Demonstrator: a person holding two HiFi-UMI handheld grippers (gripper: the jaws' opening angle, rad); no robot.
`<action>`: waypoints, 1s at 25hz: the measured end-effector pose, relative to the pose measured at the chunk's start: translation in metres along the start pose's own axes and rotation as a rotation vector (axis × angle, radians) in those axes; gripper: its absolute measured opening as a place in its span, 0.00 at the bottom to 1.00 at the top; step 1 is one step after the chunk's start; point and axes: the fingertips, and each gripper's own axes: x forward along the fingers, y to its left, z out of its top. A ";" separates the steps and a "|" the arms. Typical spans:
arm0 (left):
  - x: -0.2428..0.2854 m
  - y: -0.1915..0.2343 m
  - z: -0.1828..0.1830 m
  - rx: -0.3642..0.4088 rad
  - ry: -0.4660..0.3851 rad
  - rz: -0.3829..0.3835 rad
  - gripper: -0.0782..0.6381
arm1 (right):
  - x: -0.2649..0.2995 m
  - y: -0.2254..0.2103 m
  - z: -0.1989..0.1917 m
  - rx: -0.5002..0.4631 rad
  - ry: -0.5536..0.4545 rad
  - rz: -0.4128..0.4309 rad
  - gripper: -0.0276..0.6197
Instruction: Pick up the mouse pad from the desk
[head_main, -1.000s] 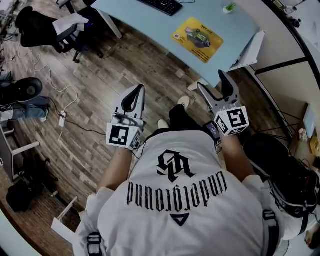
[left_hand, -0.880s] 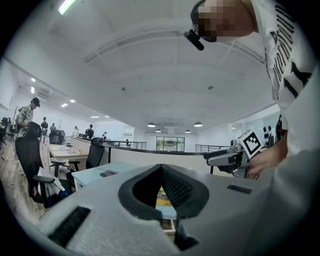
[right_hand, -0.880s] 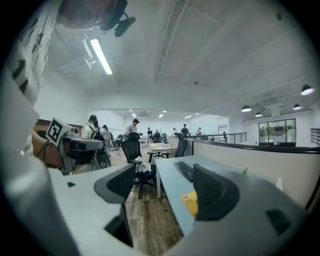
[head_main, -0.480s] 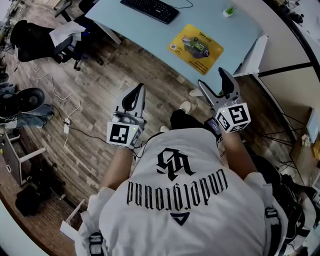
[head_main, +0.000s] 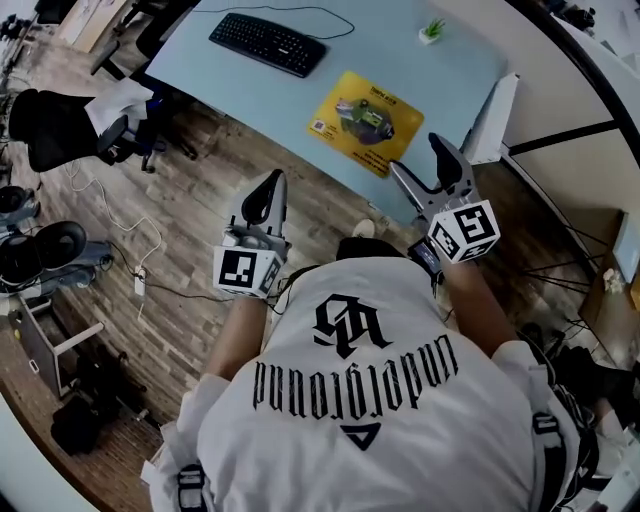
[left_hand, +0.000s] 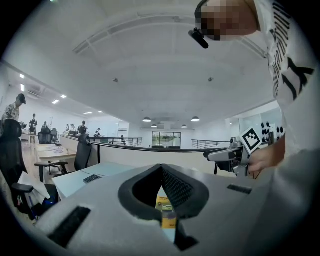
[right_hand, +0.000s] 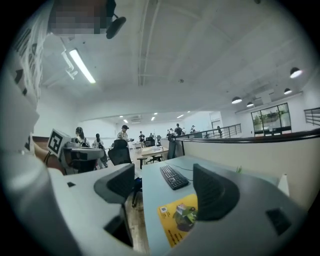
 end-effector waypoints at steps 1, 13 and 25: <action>0.009 -0.004 0.000 0.004 0.002 -0.012 0.12 | -0.001 -0.007 0.001 0.009 -0.005 -0.004 0.61; 0.094 -0.033 0.011 0.055 0.013 -0.142 0.12 | -0.040 -0.081 0.011 0.035 -0.049 -0.134 0.61; 0.173 -0.048 0.021 0.099 -0.005 -0.318 0.12 | -0.070 -0.122 0.000 0.064 -0.052 -0.343 0.61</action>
